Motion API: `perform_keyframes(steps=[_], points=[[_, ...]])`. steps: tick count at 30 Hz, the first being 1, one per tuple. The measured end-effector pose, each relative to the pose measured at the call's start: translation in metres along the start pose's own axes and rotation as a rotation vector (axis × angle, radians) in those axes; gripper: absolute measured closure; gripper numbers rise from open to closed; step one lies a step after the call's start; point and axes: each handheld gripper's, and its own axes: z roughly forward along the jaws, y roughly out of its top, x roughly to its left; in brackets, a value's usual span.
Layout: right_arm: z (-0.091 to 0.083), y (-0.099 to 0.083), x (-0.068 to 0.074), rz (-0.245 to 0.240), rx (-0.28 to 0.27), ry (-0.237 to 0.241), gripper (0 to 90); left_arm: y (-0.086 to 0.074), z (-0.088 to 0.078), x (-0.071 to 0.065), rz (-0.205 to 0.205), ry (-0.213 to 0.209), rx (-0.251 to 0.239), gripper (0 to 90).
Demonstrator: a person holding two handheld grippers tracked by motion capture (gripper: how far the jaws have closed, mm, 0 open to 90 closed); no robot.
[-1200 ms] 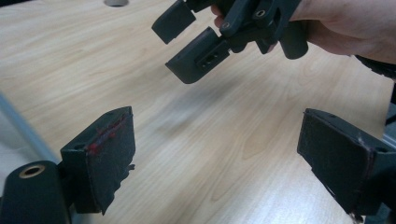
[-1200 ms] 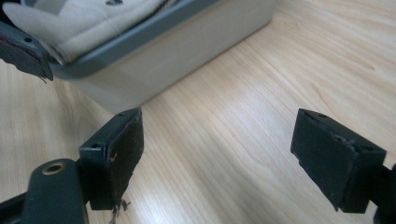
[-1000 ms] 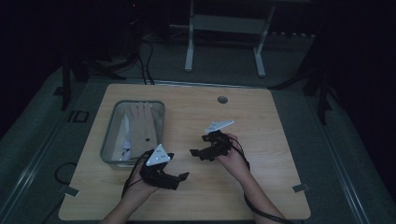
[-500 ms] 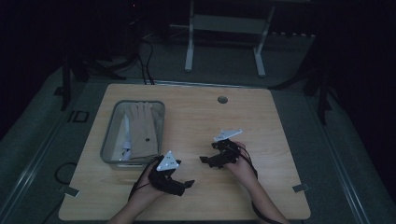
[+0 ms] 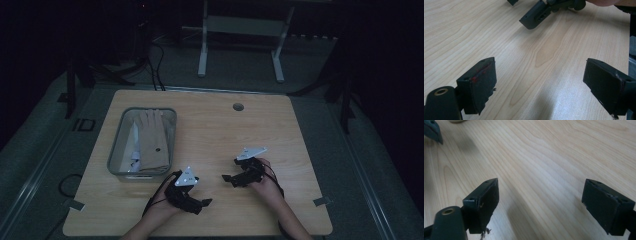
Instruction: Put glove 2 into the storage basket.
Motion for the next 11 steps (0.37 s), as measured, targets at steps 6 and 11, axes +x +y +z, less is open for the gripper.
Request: perform_keyframes(steps=[6, 11], points=[[-0.0034, -0.0079, -0.0056, 0.023, -0.012, -0.022, 14.3, -0.0010, 0.0029, -0.0001, -0.006, -0.013, 0.018, 11.9], [-0.0046, -0.0082, -0.0069, 0.030, -0.027, -0.030, 14.4, -0.0010, 0.0041, -0.0013, -0.004, -0.024, 0.023, 11.9]])
